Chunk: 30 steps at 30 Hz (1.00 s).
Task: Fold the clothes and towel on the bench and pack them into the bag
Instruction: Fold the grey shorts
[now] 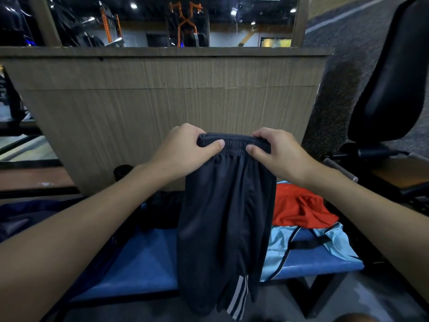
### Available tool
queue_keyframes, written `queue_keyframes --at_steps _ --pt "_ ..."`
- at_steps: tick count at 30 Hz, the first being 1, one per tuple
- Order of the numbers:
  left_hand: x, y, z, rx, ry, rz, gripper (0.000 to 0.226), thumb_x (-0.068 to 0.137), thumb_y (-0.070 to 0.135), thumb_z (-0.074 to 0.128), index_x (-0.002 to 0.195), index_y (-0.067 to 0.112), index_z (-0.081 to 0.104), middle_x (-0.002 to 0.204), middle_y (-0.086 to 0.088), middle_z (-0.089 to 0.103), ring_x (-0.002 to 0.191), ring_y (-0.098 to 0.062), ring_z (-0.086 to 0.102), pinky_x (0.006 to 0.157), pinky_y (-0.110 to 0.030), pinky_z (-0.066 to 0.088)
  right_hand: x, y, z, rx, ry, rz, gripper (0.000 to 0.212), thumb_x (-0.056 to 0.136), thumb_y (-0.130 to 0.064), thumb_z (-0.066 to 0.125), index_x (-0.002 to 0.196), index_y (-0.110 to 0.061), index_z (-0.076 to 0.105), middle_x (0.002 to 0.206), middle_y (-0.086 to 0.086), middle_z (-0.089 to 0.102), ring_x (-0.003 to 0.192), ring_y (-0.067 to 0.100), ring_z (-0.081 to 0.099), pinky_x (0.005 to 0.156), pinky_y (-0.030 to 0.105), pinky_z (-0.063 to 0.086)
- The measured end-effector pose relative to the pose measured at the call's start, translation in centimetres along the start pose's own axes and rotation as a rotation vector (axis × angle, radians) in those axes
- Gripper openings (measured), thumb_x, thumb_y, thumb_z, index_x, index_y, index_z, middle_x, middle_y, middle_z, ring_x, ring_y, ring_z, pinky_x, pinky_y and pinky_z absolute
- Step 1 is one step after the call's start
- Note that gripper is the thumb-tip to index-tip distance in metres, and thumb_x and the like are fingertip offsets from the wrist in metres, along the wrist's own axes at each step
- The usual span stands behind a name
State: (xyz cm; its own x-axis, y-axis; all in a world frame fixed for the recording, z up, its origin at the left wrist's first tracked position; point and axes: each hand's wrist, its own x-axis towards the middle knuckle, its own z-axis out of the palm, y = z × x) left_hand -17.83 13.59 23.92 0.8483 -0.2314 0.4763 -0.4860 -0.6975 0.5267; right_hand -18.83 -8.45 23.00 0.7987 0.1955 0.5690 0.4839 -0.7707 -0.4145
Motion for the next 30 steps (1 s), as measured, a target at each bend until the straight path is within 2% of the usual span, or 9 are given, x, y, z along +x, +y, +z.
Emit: queue_keyframes --at_steps 3,5,7,11,16,19,21,24,30 --pt "-0.5 1.7 0.7 0.253 0.125 -0.002 0.047 0.091 0.052 0.056 0.061 0.016 0.06 0.058 -0.001 0.062 0.059 -0.021 0.062 0.048 -0.036 0.041 1.1 -1.0 0.6 -0.008 0.162 0.149 0.015 0.085 -0.024 0.069 0.089 -0.011 0.067 0.072 -0.004 0.059 0.069 0.011 0.055 0.058 0.017 0.031" --pt "-0.6 2.4 1.2 0.299 0.194 -0.011 0.044 0.092 0.051 0.053 0.063 0.017 0.057 0.06 0.001 0.061 0.061 -0.021 0.061 0.052 -0.033 0.044 1.9 -1.5 1.0 0.08 0.245 0.299 0.019 0.078 -0.028 0.073 0.083 -0.013 0.061 0.069 -0.008 0.056 0.062 0.001 0.05 0.05 0.014 0.034" --pt "-0.3 2.5 1.5 0.278 0.231 -0.042 0.04 0.091 0.051 0.051 0.073 0.017 0.059 0.066 0.002 0.062 0.065 -0.022 0.062 0.058 -0.036 0.049 2.2 -1.9 1.4 0.191 0.256 0.361 0.024 0.076 -0.029 0.075 0.081 -0.014 0.058 0.068 -0.007 0.056 0.059 0.002 0.05 0.045 0.011 0.033" --pt "0.3 1.7 1.3 0.255 0.27 -0.127 0.032 0.09 0.047 0.053 0.082 0.016 0.053 0.073 0.002 0.06 0.069 -0.021 0.059 0.056 -0.033 0.039 1.7 -2.9 1.6 0.515 0.147 0.317 0.027 0.077 -0.018 0.081 0.094 -0.009 0.062 0.081 0.003 0.065 0.069 0.01 0.059 0.062 0.027 0.051" --pt "0.6 0.7 1.3 0.251 0.267 -0.188 0.03 0.09 0.045 0.053 0.085 0.015 0.054 0.077 0.0 0.061 0.073 -0.024 0.06 0.058 -0.035 0.044 1.0 -3.1 1.8 0.458 0.14 0.253 0.022 0.078 -0.013 0.077 0.088 -0.022 0.06 0.082 -0.001 0.068 0.073 0.013 0.065 0.069 0.035 0.056" --pt "0.5 0.3 1.1 0.124 0.205 -0.129 0.026 0.09 0.042 0.056 0.085 0.016 0.057 0.077 0.001 0.065 0.072 -0.02 0.063 0.06 -0.037 0.051 0.9 -3.3 1.8 0.421 0.159 0.237 0.017 0.078 -0.012 0.07 0.084 -0.02 0.056 0.075 -0.005 0.063 0.066 0.009 0.058 0.06 0.03 0.051" --pt "0.4 0.4 0.5 -0.023 0.096 -0.082 0.022 0.088 0.038 0.064 0.091 0.017 0.059 0.082 0.004 0.067 0.074 -0.01 0.063 0.061 -0.03 0.05 1.0 -3.2 1.5 0.373 0.195 0.225 0.016 0.077 -0.01 0.066 0.083 -0.018 0.054 0.072 -0.007 0.057 0.062 0.006 0.051 0.057 0.025 0.043" --pt "0.4 0.5 -0.6 -0.16 -0.072 -0.056 0.039 0.078 0.04 0.08 0.109 0.023 0.063 0.096 0.011 0.07 0.084 -0.004 0.067 0.07 -0.026 0.056 1.2 -3.1 0.9 0.448 0.227 0.206 0.016 0.077 -0.004 0.065 0.09 -0.013 0.058 0.075 -0.003 0.059 0.064 0.007 0.052 0.06 0.026 0.045" --pt "0.6 0.3 -2.0 -0.282 -0.239 0.019 0.021 0.086 0.025 0.077 0.098 0.008 0.074 0.094 -0.009 0.075 0.081 -0.013 0.071 0.073 -0.024 0.056 0.8 -2.2 -0.3 0.729 0.072 0.23 0.024 0.089 0.008 0.055 0.101 -0.012 0.057 0.086 0.006 0.06 0.073 0.013 0.057 0.069 0.029 0.051"
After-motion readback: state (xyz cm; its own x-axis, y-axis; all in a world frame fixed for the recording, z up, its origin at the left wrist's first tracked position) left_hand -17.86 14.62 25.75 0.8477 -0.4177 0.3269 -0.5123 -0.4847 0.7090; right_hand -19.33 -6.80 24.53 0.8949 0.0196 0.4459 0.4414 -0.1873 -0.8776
